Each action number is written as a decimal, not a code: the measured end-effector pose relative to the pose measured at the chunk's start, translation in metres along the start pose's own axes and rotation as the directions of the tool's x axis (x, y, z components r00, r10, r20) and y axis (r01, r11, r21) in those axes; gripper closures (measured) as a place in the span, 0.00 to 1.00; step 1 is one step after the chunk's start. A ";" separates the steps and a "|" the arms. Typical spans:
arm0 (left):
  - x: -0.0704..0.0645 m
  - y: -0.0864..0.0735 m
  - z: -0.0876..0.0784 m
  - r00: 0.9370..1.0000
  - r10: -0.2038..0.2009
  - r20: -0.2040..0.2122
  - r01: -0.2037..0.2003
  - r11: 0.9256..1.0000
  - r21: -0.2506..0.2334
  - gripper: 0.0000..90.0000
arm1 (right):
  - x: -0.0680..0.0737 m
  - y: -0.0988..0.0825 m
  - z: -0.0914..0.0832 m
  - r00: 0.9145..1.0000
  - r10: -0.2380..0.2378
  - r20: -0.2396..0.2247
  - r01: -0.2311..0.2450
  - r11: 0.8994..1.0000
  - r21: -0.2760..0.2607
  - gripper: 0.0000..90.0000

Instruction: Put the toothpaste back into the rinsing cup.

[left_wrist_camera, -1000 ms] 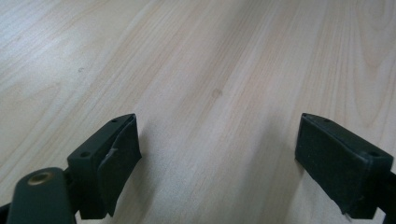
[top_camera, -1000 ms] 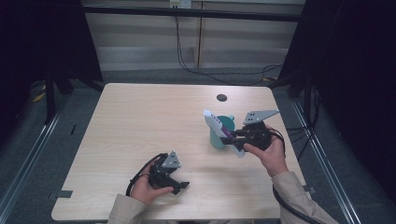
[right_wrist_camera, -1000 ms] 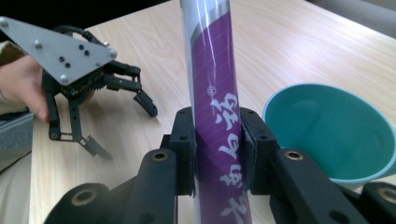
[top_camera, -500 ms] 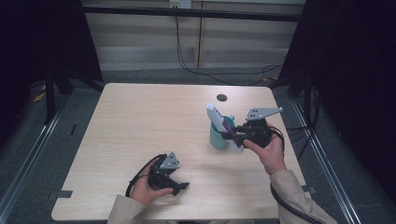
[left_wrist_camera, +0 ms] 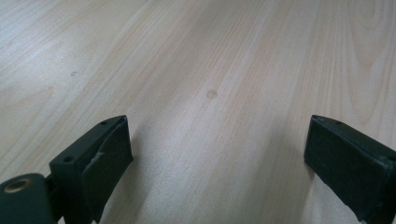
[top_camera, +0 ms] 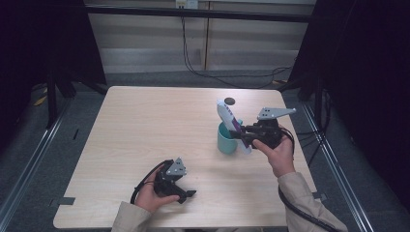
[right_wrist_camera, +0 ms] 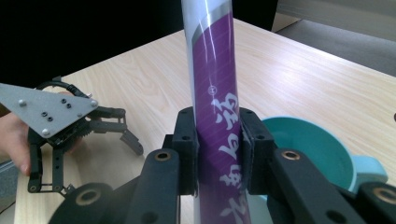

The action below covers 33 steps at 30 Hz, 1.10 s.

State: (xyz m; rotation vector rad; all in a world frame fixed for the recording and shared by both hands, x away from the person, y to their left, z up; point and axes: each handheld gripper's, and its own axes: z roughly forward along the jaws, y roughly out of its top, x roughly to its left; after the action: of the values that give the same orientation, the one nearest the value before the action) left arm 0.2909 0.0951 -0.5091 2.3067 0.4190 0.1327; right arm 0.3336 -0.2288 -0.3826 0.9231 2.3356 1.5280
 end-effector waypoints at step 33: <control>-0.001 0.001 0.002 1.000 0.010 0.015 -0.011 1.000 0.016 0.00 | -0.014 0.014 0.010 0.999 0.011 0.035 -0.009 0.999 -0.044 0.79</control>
State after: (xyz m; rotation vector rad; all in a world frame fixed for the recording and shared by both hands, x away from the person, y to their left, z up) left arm 0.2903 0.0925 -0.5100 2.3244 0.4015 0.1173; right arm 0.3553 -0.2259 -0.3769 0.9448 2.2678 1.5477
